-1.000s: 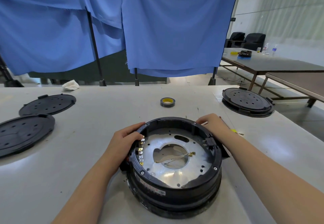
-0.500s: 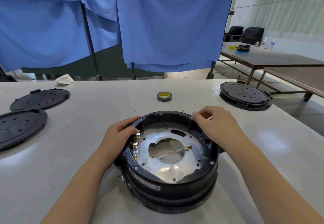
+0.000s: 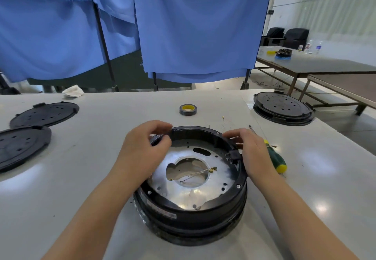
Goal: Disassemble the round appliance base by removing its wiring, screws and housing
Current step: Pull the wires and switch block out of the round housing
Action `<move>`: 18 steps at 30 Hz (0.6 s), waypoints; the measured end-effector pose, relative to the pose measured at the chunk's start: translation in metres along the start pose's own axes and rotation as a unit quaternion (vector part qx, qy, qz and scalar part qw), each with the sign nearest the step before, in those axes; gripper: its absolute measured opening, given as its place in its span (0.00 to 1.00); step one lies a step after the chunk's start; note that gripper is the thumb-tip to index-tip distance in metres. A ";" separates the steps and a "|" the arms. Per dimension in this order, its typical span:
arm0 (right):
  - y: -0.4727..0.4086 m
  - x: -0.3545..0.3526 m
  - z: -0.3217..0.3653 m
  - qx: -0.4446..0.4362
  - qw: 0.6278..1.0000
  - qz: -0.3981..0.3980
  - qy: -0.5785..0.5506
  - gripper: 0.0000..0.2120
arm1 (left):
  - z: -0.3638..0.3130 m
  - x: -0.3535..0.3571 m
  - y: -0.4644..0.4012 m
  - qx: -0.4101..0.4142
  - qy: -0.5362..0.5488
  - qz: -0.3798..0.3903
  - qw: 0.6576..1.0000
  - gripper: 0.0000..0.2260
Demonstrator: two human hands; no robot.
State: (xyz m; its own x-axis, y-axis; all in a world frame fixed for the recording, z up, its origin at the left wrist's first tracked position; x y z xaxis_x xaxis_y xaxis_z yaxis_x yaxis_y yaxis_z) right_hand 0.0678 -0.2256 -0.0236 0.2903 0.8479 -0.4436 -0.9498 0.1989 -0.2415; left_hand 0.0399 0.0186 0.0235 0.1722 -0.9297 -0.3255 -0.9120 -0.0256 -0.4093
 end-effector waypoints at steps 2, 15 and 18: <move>-0.002 0.003 -0.004 0.018 0.999 0.006 -0.039 0.21 | -0.016 0.024 0.001 -0.048 0.031 0.068 0.996 0.08; 0.008 0.013 0.004 -0.006 0.998 -0.016 -0.058 0.35 | -0.013 0.118 0.007 -0.416 0.175 0.295 0.842 0.16; 0.008 0.012 0.005 -0.012 0.997 -0.024 -0.073 0.35 | -0.011 0.123 0.005 -0.431 0.160 0.304 0.835 0.23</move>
State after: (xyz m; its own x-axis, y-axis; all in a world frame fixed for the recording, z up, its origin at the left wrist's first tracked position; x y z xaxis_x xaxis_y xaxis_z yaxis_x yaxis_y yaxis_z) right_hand 0.0627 -0.2108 -0.0265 0.3135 0.9009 -0.3002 -0.9317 0.2306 -0.2808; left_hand 0.0522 -0.0996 -0.0090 -0.4022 -0.9142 0.0509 -0.7479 0.3600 0.5577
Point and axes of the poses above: each hand's wrist, its own y-axis away from the middle knuckle, its own x-axis out of the palm, z = x × y, the point moved 5 cm from there along -y, towards the middle knuckle, and after that the axes turned 14 degrees about y, right-handed, at the moved point
